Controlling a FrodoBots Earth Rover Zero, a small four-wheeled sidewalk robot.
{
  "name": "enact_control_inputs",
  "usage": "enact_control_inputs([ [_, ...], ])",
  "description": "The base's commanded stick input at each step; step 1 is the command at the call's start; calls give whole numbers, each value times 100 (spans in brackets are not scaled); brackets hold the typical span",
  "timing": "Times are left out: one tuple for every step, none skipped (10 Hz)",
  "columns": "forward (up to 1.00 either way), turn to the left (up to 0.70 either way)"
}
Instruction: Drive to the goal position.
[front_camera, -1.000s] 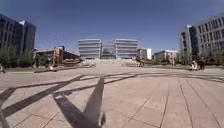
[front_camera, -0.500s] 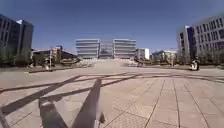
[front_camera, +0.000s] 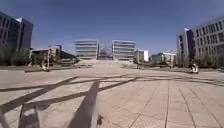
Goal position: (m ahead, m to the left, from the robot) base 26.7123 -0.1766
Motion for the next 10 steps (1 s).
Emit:
enact_control_inputs([
  [70,-1],
  [70,-1],
  [70,-1],
  [70,-1],
  [70,-1],
  [70,-1],
  [70,-1],
  [70,-1],
  [70,-1],
  [70,-1],
])
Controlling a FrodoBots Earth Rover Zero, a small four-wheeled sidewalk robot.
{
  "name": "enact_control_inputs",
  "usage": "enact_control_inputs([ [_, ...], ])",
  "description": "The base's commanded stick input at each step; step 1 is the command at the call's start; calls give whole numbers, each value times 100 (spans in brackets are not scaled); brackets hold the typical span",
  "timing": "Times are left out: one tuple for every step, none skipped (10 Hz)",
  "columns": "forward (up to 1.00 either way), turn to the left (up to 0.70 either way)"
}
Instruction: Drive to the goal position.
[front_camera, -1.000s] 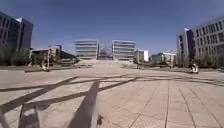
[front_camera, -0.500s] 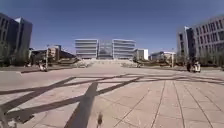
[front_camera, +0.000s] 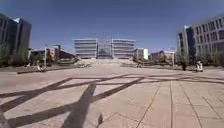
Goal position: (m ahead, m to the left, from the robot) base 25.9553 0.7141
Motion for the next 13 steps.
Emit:
enact_control_inputs([
  [70,-1],
  [70,0],
  [70,3],
  [70,4],
  [70,8],
  [70,8],
  [70,3],
  [70,0],
  [70,0],
  [70,0],
  [70,-1],
  [70,0],
  [70,-1],
])
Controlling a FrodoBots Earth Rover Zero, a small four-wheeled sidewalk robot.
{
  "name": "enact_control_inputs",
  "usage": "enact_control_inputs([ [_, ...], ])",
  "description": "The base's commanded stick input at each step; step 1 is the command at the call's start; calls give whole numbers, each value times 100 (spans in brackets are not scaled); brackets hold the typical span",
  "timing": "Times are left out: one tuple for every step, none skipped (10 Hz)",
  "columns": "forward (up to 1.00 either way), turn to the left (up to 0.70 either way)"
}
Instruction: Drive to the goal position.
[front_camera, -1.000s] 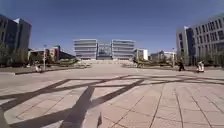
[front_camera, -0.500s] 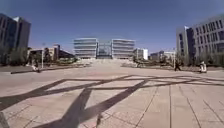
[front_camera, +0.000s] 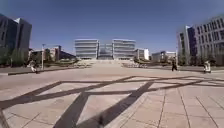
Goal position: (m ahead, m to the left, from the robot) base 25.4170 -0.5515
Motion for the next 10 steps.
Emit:
enact_control_inputs([
  [70,-1],
  [70,-1],
  [70,-1],
  [70,-1],
  [70,-1],
  [70,-1],
  [70,-1],
  [70,-1],
  [70,-1],
  [70,-1],
])
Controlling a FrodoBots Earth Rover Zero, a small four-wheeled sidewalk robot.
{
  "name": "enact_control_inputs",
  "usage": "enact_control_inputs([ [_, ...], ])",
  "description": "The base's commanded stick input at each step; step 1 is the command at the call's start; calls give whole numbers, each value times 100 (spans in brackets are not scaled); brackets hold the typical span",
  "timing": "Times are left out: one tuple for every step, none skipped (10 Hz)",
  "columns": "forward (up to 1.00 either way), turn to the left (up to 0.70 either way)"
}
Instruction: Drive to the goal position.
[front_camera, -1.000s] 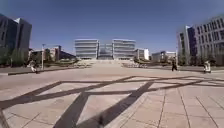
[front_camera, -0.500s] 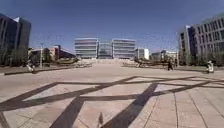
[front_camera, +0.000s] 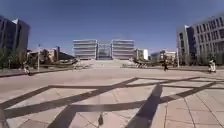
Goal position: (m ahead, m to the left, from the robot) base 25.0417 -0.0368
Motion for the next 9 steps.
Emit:
enact_control_inputs([
  [70,-1],
  [70,-1],
  [70,-1],
  [70,-1],
  [70,-1],
  [70,-1],
  [70,-1],
  [70,-1],
  [70,-1],
])
